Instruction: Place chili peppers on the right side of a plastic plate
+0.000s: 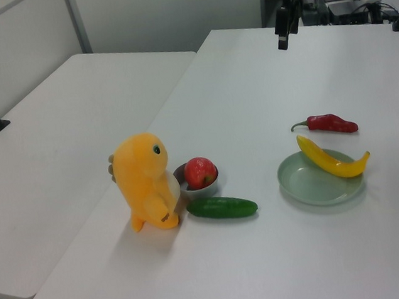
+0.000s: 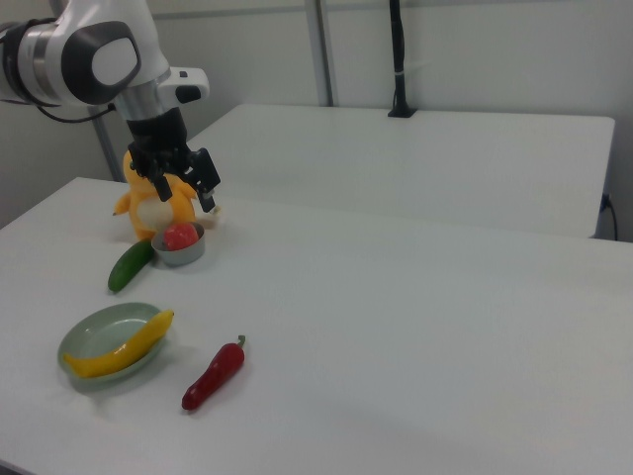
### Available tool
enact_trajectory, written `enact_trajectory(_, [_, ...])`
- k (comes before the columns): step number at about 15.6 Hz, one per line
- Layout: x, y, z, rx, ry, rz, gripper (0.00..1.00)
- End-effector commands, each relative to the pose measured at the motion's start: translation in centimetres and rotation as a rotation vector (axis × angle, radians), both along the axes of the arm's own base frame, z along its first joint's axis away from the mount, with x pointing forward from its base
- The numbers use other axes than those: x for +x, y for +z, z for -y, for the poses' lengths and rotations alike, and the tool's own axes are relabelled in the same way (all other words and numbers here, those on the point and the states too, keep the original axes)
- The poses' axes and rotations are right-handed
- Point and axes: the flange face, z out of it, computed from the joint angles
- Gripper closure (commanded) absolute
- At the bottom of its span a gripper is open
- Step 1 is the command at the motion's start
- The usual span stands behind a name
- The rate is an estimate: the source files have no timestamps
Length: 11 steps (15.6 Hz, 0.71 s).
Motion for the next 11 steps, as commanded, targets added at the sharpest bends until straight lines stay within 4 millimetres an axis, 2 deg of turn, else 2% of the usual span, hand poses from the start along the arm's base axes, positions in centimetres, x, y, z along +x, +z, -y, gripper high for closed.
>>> enact_trajectory(1, [-0.34,0.24,0.25,0.033,0.015,-0.022,0.0])
enact_trajectory(11, [-0.63,0.53,0.11,0.033,0.021,-0.024,0.0])
